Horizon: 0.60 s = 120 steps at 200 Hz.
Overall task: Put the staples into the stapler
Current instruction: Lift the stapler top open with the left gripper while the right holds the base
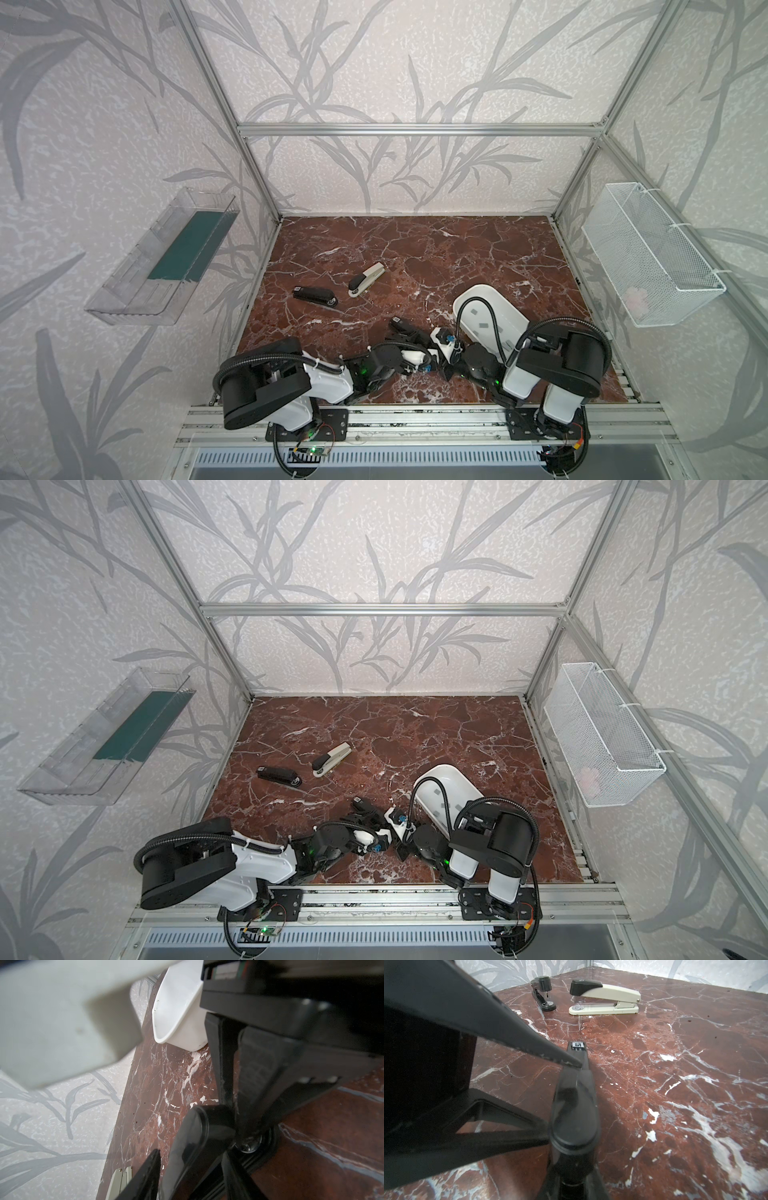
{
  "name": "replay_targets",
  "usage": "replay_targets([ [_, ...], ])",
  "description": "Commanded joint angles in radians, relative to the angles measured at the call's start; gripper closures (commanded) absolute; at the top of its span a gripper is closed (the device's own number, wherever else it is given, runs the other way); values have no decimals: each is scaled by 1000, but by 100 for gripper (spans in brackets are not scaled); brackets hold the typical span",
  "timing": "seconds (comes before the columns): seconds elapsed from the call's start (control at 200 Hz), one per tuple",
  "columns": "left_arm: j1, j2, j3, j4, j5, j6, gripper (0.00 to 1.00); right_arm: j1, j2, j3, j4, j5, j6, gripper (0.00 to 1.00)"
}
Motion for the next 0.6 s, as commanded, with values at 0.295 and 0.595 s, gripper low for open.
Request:
replay_targets([
  [0.295,-5,62,23,136,49,9,52,11,25,37,40,-26,12,100],
  [0.595,-5,60,54,171,-11,-1,52,29,53,36,40,-6,6,100],
])
